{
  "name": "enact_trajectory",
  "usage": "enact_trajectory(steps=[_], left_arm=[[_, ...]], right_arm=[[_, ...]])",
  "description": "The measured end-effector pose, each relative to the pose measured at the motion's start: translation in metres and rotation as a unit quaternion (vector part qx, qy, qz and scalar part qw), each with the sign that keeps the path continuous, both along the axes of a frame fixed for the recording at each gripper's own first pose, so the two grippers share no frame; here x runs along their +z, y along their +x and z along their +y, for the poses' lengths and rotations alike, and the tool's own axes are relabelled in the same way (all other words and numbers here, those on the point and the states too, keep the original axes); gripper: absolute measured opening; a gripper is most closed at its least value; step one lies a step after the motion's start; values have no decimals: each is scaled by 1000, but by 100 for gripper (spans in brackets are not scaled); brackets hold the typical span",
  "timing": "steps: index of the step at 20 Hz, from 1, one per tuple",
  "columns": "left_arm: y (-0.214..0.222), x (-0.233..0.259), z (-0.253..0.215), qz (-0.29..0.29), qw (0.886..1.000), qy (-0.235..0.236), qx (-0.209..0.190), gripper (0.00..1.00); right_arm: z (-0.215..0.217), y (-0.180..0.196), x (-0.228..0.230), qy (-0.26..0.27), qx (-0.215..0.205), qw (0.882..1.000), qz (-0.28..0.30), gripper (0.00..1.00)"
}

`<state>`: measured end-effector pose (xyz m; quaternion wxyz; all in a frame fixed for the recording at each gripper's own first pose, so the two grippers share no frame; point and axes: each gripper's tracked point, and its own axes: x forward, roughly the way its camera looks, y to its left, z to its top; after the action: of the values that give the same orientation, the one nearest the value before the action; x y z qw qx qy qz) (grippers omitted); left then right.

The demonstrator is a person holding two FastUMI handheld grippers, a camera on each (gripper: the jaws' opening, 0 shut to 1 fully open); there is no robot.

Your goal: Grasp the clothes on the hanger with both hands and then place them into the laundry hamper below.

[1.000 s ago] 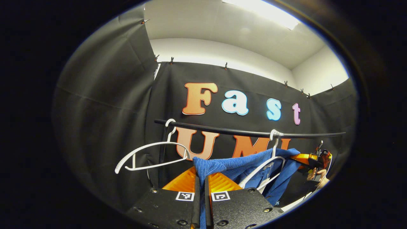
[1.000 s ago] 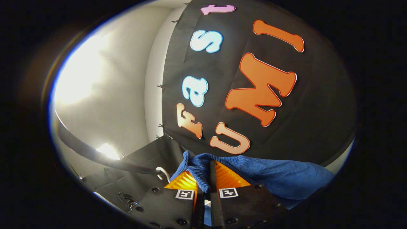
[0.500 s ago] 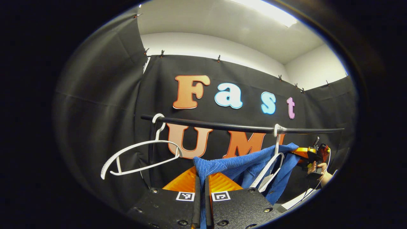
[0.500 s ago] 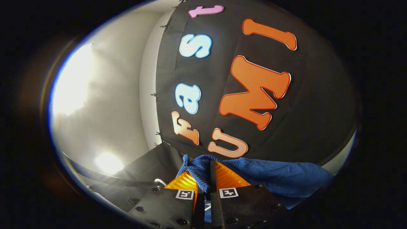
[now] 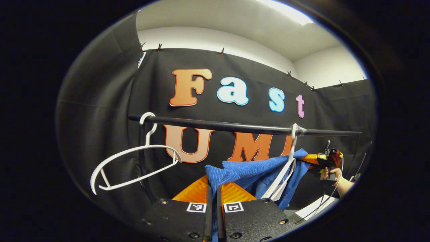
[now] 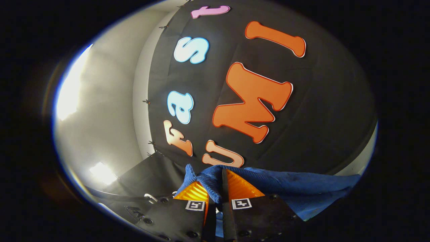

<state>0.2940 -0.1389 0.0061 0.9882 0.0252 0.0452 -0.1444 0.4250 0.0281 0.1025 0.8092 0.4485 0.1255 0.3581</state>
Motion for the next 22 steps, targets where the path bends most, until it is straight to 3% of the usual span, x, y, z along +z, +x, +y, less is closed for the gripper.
enact_trajectory(steps=[9,22], left_arm=[[5,-16,11,15,1000,0,17,6],[-34,-73,47,60,996,-20,64,6]], right_arm=[[3,12,-56,-63,-4,998,28,16],[12,-18,-131,-133,3,989,63,16]])
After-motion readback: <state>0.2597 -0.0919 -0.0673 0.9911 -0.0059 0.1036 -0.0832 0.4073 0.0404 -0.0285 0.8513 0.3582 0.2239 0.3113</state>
